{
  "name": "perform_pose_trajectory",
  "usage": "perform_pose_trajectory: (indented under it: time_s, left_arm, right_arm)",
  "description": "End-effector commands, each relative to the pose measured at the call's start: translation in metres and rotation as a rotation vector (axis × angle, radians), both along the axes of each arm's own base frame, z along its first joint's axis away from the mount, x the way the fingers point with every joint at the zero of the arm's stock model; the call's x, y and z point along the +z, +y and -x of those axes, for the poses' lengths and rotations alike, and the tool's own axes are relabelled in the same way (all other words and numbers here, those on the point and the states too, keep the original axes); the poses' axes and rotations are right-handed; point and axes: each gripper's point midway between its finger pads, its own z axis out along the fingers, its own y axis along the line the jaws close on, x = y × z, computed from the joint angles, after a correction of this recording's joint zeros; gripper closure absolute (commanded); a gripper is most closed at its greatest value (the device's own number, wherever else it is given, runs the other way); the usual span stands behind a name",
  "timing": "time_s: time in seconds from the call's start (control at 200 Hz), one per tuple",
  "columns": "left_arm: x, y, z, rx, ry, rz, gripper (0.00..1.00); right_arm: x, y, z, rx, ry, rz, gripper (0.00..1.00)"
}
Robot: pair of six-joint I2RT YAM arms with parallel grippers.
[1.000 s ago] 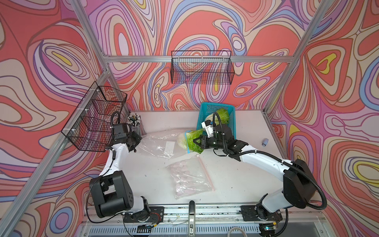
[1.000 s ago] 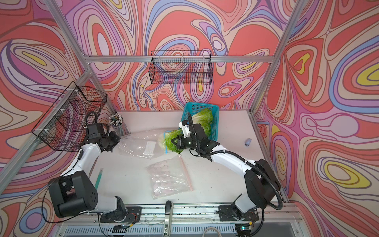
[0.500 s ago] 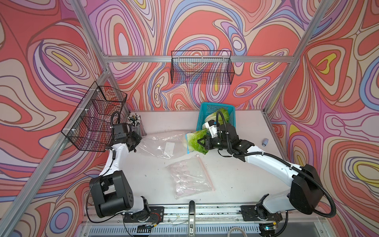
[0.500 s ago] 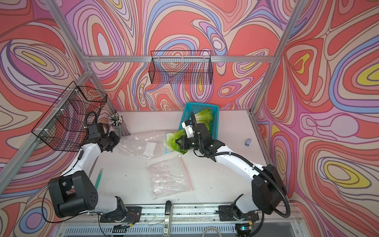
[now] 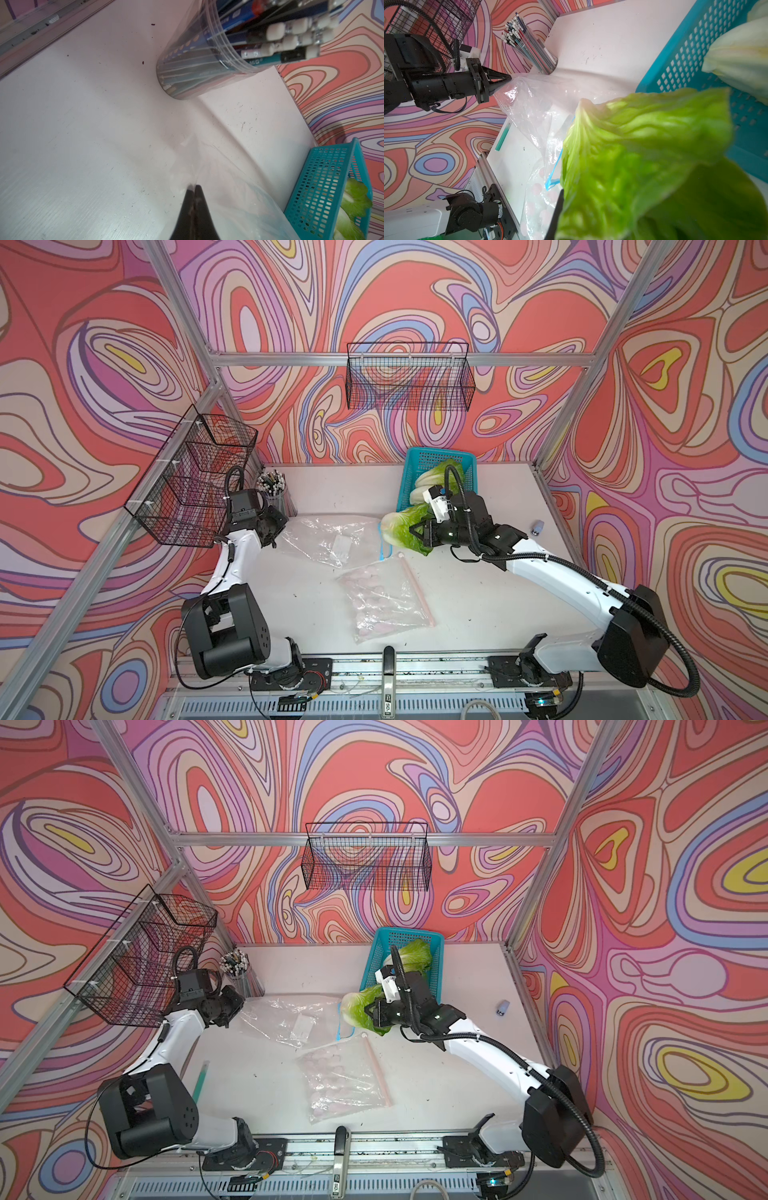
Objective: Open the zip-top bag and take out the chinese cabbages
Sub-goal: Pick up the Chinese cabbage from the zipper food storage bag, then place the Chinese cabbage in the basket.
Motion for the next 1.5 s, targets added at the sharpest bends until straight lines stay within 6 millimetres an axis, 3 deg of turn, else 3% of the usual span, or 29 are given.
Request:
perform_pose_trajectory:
  time_s: [0.0, 0.406, 0.781, 0.906, 1.037, 1.432, 1.492]
  left_arm:
    - [-0.004, 0.002, -0.003, 0.010, 0.002, 0.021, 1.00]
    - [-0.014, -0.011, -0.006, -0.017, 0.008, 0.066, 1.00]
    - [-0.012, -0.025, -0.008, -0.059, 0.017, 0.045, 0.73]
    - [-0.008, -0.024, -0.006, -0.056, 0.012, 0.024, 0.57]
    - [0.000, -0.022, -0.005, -0.056, -0.002, -0.004, 0.46]
    - [0.010, -0.019, -0.002, -0.059, -0.019, -0.034, 0.31]
    - [0.011, -0.018, -0.002, -0.057, -0.017, -0.041, 0.22]
  right_arm:
    - [0.009, -0.012, 0.000, -0.028, -0.048, 0.017, 1.00]
    - [0.012, -0.025, 0.000, -0.064, -0.067, 0.046, 1.00]
    - [0.014, -0.031, -0.002, -0.086, -0.078, 0.053, 1.00]
    - [0.014, -0.033, -0.003, -0.091, -0.080, 0.055, 1.00]
    - [0.014, -0.033, -0.004, -0.090, -0.081, 0.057, 1.00]
    - [0.028, -0.032, -0.010, -0.078, -0.114, 0.053, 1.00]
    - [0.030, -0.032, -0.012, -0.076, -0.119, 0.053, 1.00]
